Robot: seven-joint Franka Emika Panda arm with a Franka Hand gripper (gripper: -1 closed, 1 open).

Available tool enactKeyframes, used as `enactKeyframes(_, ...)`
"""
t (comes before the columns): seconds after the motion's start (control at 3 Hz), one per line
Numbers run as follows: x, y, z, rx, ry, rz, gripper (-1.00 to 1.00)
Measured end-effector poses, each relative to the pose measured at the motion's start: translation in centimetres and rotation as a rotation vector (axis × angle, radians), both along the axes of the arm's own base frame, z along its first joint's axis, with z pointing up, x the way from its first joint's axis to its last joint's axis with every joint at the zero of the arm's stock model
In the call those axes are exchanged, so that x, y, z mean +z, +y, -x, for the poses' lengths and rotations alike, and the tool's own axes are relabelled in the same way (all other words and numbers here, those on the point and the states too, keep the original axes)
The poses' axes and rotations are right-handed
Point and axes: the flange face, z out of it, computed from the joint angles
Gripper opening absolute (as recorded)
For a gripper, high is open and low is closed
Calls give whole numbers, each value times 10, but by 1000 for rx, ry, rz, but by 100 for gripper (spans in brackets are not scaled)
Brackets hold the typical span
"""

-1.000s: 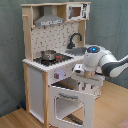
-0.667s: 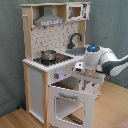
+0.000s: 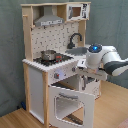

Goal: Play with the kitchen

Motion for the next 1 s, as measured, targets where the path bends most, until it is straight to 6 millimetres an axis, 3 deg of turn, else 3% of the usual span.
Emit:
enactKeyframes(0.33,2,-2,10,-22,-58,77,100)
enactKeyframes(0.67,16,-6,5,-66,-151,138,100)
enactKeyframes(1.0,58,-7,-5,-93,-189,118,100)
